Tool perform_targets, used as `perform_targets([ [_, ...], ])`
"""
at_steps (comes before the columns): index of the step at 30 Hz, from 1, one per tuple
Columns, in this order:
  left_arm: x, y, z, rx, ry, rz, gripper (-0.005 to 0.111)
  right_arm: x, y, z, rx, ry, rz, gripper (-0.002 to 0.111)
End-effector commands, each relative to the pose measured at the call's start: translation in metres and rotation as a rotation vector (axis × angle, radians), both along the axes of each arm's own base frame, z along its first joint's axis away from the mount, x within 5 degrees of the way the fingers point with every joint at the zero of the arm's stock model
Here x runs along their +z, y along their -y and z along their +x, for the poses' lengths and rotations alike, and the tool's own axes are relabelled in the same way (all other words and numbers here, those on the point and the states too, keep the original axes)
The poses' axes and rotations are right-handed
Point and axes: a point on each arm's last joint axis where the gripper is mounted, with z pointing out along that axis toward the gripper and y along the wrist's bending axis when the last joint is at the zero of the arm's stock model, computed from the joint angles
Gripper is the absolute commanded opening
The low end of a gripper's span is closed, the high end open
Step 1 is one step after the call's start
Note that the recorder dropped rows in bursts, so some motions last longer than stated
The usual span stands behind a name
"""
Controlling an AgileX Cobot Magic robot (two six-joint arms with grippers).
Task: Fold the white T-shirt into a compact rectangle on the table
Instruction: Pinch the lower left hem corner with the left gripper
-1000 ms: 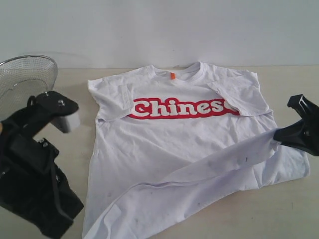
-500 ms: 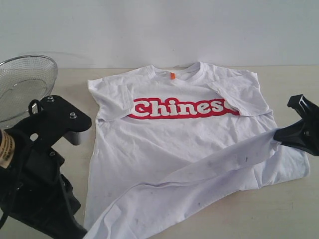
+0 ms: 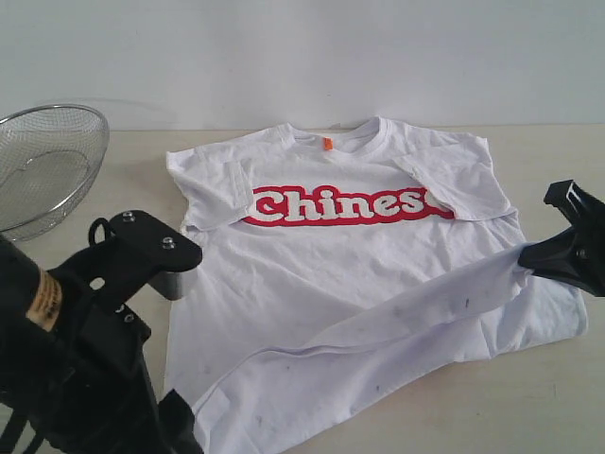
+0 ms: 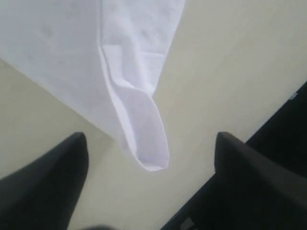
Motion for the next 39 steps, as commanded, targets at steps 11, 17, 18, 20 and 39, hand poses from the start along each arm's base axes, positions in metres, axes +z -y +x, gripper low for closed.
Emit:
perform_targets([
  [11, -0.04, 0.014, 0.008, -0.012, -0.134, 0.112, 0.07, 0.002, 0.0, 0.001, 0.006, 0.014, -0.012, 0.0],
  [17, -0.044, 0.016, 0.01, -0.002, -0.133, 0.103, 0.07, 0.002, 0.0, 0.001, 0.006, 0.014, -0.012, 0.0],
  [18, -0.045, 0.016, 0.01, -0.002, -0.137, 0.106, 0.07, 0.002, 0.0, 0.001, 0.007, 0.015, -0.014, 0.0],
  [20, -0.049, 0.017, 0.011, -0.003, -0.147, 0.119, 0.07, 0.002, 0.0, 0.001, 0.007, 0.015, -0.014, 0.0],
  [39, -0.078, 0.02, 0.023, -0.027, -0.126, 0.204, 0.045, 0.002, -0.001, 0.001, 0.018, 0.019, -0.003, 0.0],
])
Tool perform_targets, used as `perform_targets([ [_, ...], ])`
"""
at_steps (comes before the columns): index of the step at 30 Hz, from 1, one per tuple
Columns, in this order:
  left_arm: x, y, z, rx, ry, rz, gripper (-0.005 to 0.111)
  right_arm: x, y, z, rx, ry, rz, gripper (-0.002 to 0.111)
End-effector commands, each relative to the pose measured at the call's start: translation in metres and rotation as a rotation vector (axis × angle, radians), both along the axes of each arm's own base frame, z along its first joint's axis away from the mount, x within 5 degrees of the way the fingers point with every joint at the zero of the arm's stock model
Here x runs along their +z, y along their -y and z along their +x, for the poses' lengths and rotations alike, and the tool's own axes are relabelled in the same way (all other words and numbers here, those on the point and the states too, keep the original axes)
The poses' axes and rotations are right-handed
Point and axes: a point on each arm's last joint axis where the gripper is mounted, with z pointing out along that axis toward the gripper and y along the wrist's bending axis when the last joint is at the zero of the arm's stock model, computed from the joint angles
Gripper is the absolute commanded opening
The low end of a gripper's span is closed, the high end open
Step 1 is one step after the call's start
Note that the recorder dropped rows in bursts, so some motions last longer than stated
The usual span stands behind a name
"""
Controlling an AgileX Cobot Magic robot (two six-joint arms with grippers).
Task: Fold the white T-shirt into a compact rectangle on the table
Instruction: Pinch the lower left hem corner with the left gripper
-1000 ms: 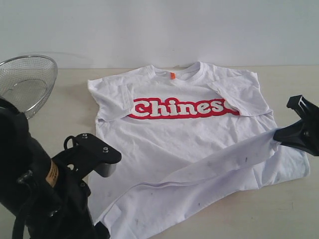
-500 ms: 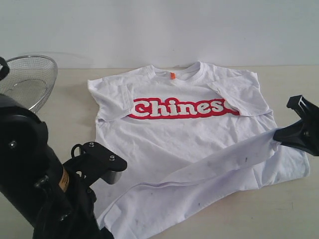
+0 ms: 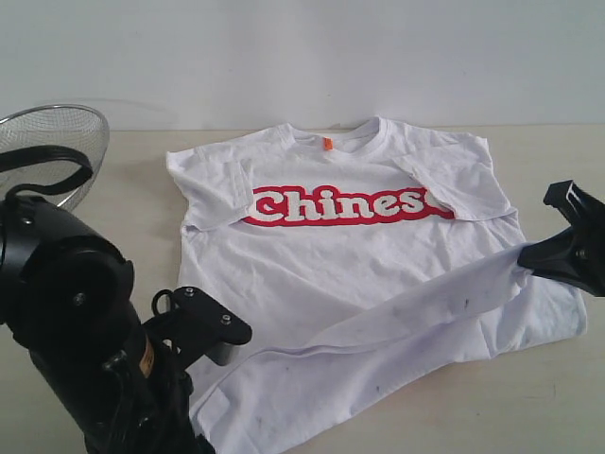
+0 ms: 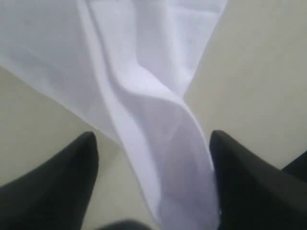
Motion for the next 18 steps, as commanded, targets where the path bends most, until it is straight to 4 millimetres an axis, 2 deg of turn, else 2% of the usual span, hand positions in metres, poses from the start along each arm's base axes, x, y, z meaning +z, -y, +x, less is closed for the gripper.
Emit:
perform_targets([
  [1, 0.0, 0.002, 0.003, -0.016, 0.043, -0.005, 0.037, 0.002, -0.001, 0.001, 0.01, 0.015, 0.0, 0.0],
  [5, 0.0, 0.003, 0.004, -0.018, 0.058, -0.018, 0.008, 0.002, -0.001, 0.001, 0.01, 0.015, 0.0, 0.0],
  [6, 0.0, 0.003, 0.005, -0.03, 0.061, -0.02, 0.005, 0.002, -0.001, 0.001, 0.01, 0.015, 0.0, 0.0],
  [13, 0.0, -0.001, 0.004, -0.085, 0.059, 0.029, 0.004, 0.002, -0.001, 0.001, 0.01, 0.015, -0.003, 0.0],
  [18, 0.012, -0.006, 0.004, -0.086, 0.11, 0.029, 0.004, 0.003, -0.002, 0.002, 0.01, 0.022, 0.014, 0.0],
])
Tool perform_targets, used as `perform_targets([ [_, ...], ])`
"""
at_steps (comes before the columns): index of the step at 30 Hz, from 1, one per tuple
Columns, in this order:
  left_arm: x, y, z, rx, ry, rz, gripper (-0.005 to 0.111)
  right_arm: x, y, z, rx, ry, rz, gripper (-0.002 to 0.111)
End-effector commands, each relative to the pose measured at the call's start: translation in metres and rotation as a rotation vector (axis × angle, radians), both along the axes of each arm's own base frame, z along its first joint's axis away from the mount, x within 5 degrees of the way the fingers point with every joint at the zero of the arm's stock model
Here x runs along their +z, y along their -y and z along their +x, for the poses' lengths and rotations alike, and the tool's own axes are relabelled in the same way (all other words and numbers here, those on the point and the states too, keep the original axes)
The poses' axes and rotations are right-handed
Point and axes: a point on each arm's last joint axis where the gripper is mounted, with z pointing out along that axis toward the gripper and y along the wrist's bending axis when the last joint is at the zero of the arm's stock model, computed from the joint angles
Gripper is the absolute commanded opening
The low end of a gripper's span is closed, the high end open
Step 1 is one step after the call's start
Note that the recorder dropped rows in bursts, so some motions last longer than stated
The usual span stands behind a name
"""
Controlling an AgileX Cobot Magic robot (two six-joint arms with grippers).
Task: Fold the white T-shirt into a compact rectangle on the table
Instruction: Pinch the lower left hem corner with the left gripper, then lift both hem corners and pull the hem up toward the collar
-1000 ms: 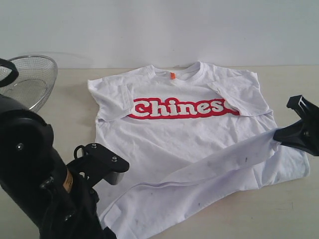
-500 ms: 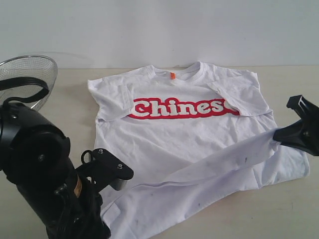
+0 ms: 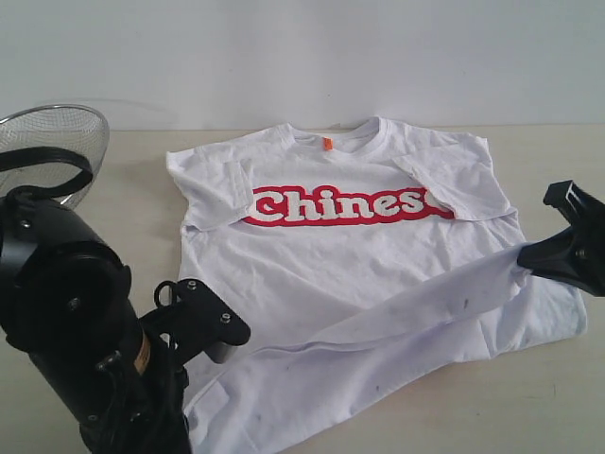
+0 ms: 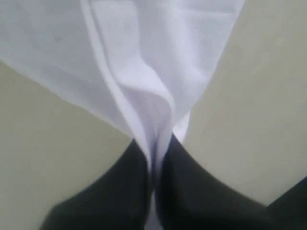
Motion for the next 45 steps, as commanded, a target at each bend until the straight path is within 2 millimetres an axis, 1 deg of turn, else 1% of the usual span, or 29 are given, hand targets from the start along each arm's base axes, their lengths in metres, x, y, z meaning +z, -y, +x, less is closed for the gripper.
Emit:
perform_targets([
  [1, 0.016, -0.003, 0.0, -0.003, 0.066, -0.009, 0.004, 0.003, -0.002, 0.002, 0.01, 0.024, 0.018, 0.0],
  [7, 0.043, -0.012, 0.0, 0.016, 0.185, -0.046, 0.004, 0.012, -0.005, 0.001, 0.026, 0.07, 0.046, 0.0],
  [8, 0.052, -0.015, -0.001, 0.037, 0.224, -0.06, 0.004, 0.017, -0.007, 0.0, 0.035, 0.091, 0.057, 0.0],
  [10, 0.062, -0.019, -0.002, 0.048, 0.268, -0.081, 0.004, 0.027, -0.008, -0.002, 0.038, 0.129, 0.048, 0.0],
  [13, 0.071, -0.022, -0.002, 0.07, 0.309, -0.101, 0.004, 0.044, -0.011, -0.007, 0.042, 0.196, 0.033, 0.0],
  [15, 0.075, -0.025, -0.005, 0.1, 0.304, -0.105, 0.004, 0.055, -0.014, -0.012, 0.042, 0.227, 0.049, 0.0],
  [19, 0.09, -0.026, -0.016, 0.117, 0.305, -0.176, 0.004, 0.074, -0.021, -0.025, 0.082, 0.277, 0.034, 0.0],
  [22, 0.099, -0.022, -0.029, 0.095, 0.315, -0.226, 0.004, 0.086, -0.033, -0.038, 0.133, 0.294, -0.014, 0.0],
  [25, 0.102, -0.021, -0.037, 0.086, 0.308, -0.229, 0.004, 0.103, -0.039, -0.054, 0.134, 0.332, -0.045, 0.0],
  [28, 0.102, -0.02, -0.042, 0.084, 0.294, -0.212, 0.004, 0.115, -0.044, -0.069, 0.142, 0.357, -0.064, 0.0],
  [33, 0.101, -0.02, -0.048, 0.083, 0.288, -0.17, 0.004, 0.12, -0.057, -0.088, 0.178, 0.364, -0.067, 0.0],
  [37, 0.108, -0.019, -0.057, 0.091, 0.299, -0.207, 0.004, 0.121, -0.06, -0.107, 0.156, 0.378, -0.096, 0.0],
  [45, 0.118, -0.023, -0.074, 0.111, 0.302, -0.234, 0.004, 0.124, -0.073, -0.13, 0.207, 0.404, -0.105, 0.0],
])
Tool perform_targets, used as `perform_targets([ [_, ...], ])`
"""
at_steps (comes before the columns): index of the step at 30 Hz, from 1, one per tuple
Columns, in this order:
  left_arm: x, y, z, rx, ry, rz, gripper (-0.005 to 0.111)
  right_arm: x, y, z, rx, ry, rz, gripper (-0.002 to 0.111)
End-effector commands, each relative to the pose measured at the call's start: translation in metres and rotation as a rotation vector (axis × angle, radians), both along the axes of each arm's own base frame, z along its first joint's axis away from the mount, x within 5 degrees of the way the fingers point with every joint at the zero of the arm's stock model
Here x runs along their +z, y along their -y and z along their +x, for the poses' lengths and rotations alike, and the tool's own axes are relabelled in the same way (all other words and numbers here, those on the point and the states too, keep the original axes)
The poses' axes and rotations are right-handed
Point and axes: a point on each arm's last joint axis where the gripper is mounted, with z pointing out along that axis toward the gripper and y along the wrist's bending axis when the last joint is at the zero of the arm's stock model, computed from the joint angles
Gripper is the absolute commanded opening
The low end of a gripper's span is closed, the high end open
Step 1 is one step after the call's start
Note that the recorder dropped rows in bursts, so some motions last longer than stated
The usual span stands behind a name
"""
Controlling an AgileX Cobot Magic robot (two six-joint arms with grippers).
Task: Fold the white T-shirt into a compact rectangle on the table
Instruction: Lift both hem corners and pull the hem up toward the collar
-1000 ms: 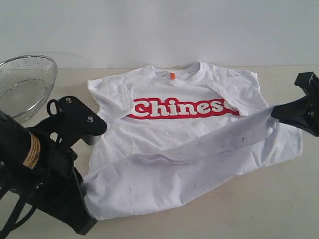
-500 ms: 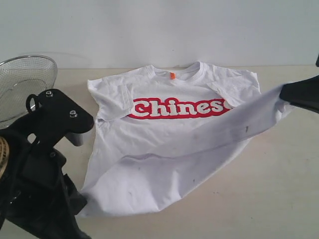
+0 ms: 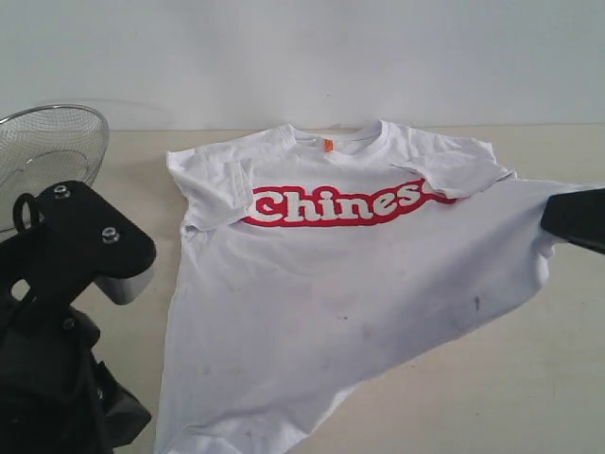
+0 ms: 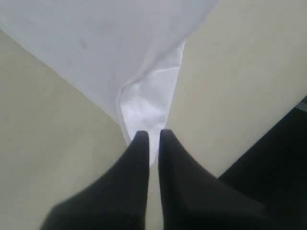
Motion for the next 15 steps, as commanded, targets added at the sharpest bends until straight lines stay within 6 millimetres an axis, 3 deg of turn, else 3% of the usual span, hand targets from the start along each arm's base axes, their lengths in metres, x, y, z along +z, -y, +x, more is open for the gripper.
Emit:
perform_targets([
  [1, 0.005, -0.003, -0.008, 0.024, 0.002, 0.002, 0.004, 0.002, -0.005, -0.014, 0.017, 0.008, -0.027, 0.0],
  [8, 0.0, -0.002, -0.017, -0.015, -0.051, 0.008, 0.004, -0.001, -0.004, -0.019, 0.001, -0.001, -0.109, 0.0],
  [15, -0.004, 0.014, -0.007, -0.102, 0.097, -0.138, 0.007, 0.001, -0.002, -0.016, -0.029, 0.018, -0.109, 0.0],
])
